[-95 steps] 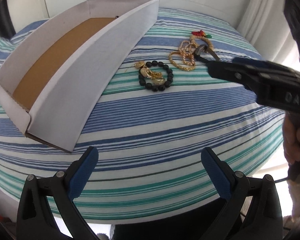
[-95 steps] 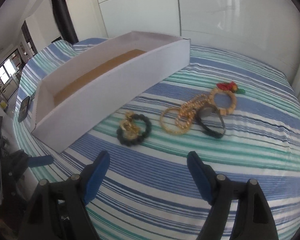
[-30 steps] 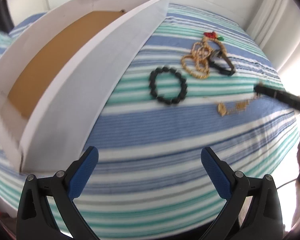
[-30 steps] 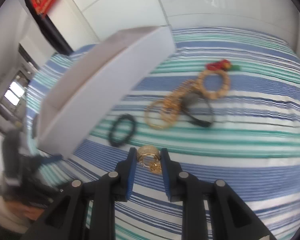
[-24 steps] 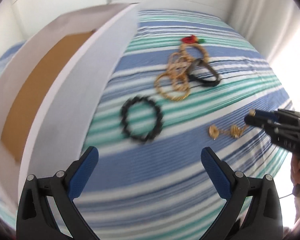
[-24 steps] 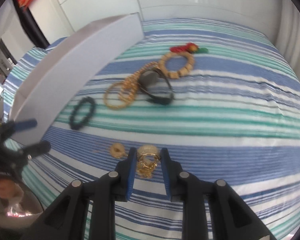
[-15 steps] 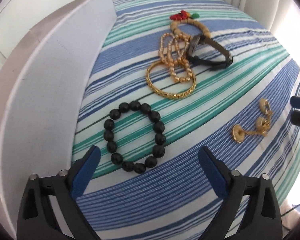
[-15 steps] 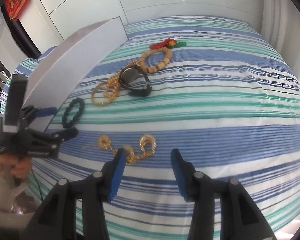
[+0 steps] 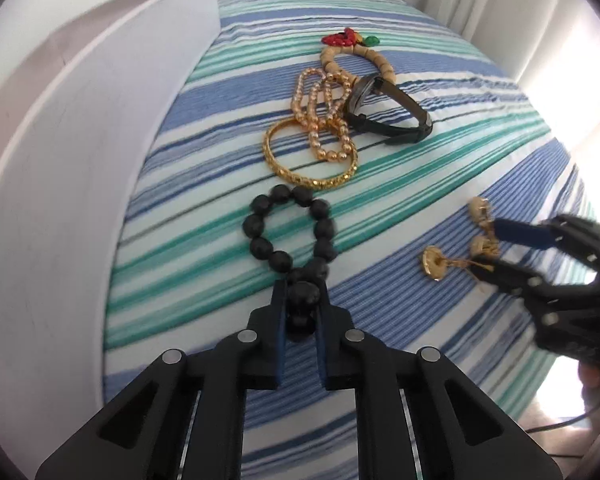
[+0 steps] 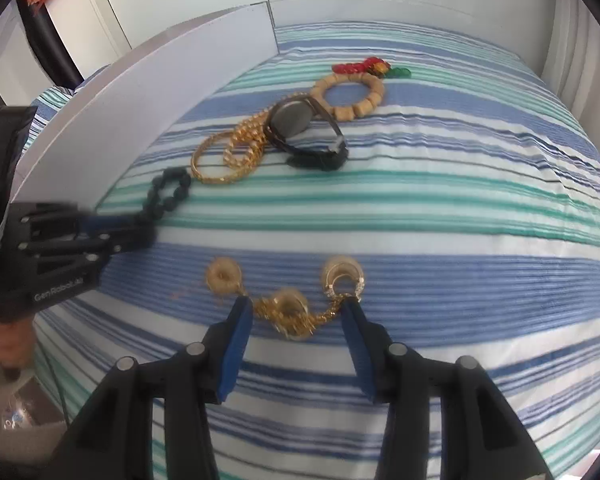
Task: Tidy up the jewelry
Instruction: 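Lift the black bead bracelet toward the box with the left tool while the right tool regrasps the earrings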
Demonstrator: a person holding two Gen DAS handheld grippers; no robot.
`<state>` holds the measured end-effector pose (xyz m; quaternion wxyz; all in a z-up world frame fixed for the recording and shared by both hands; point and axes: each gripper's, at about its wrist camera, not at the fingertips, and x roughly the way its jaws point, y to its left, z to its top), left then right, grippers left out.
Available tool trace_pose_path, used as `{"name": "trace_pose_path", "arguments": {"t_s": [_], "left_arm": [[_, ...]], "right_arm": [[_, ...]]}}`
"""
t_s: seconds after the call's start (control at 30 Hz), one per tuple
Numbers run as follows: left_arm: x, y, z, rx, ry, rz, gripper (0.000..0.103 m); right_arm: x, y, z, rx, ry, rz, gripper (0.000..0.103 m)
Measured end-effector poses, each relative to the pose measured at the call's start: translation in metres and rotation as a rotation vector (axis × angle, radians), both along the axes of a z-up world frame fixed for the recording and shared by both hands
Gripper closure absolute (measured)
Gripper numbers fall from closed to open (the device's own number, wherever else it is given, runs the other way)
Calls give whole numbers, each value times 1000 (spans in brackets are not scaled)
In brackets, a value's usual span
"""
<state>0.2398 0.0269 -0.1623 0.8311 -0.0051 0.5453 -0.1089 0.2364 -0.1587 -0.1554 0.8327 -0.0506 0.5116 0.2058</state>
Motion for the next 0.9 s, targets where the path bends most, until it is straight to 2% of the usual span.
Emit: {"name": "trace_pose_path", "arguments": {"t_s": [0.03,0.07,0.1,0.17,0.4,0.53,0.7,0.9], "left_arm": [[1,4,0,-34,9,19,93],[-1,10,3,-77,14,38,93],[-4,15,6,-106,15,52,93],[-9,26,16,-178,19,81,93],[-26,43,63,-291,-31,139,93],[-39,54,94,-310,-74,179,93],[-53,78,132,-319,-115,246,93],[-65,132,176,-369,-169,352,93]], "right_arm": [[-2,6,0,-38,-17,25,61],[-3,10,0,-54,-20,42,77],[-3,10,2,-45,-15,47,77],[-5,5,9,-21,-15,35,93],[-1,-14,52,137,7,12,93],[3,-17,82,201,-2,30,93],[10,-2,122,241,-36,93,93],[32,44,170,312,-94,199,93]]}}
